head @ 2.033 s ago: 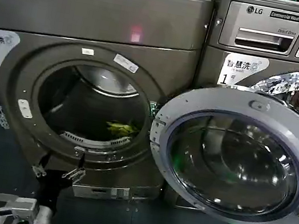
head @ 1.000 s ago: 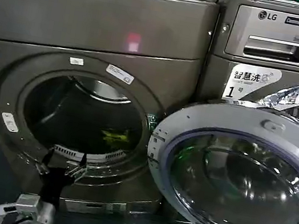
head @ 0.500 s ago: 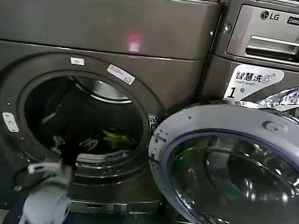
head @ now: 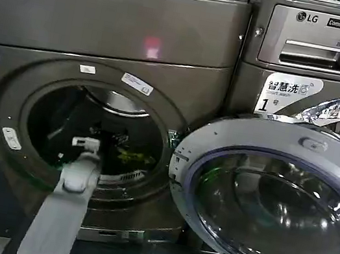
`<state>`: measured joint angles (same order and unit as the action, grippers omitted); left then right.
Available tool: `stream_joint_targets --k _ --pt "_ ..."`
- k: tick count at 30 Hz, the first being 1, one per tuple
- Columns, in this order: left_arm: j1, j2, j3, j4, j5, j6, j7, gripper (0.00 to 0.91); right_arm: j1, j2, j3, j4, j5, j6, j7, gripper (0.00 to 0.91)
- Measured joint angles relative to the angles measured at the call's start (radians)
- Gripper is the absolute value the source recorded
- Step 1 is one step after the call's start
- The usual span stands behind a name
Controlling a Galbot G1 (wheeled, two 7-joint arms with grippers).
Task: Grasp the clothes from the dryer.
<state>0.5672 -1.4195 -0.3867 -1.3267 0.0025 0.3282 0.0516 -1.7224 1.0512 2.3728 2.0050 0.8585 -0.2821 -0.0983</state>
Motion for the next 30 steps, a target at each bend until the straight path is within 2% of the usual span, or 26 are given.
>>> stream_joint_targets --k 8,19,30 --pt "-0.23 0.044 0.091 0.316 0.084 -0.058 0.207 0.907 0.004 -0.002 -0.003 -0.006 -0.001 0.002 0.0 0.907" --pt "-0.466 0.078 0.304 0.653 0.255 -0.248 0.55 0.907 0.0 -0.003 0.003 -0.008 -0.001 0.006 -0.002 0.907" --pt "-0.618 0.058 0.47 0.869 0.488 -0.425 0.793 0.907 -0.004 0.004 0.01 -0.006 -0.001 0.006 0.0 0.907"
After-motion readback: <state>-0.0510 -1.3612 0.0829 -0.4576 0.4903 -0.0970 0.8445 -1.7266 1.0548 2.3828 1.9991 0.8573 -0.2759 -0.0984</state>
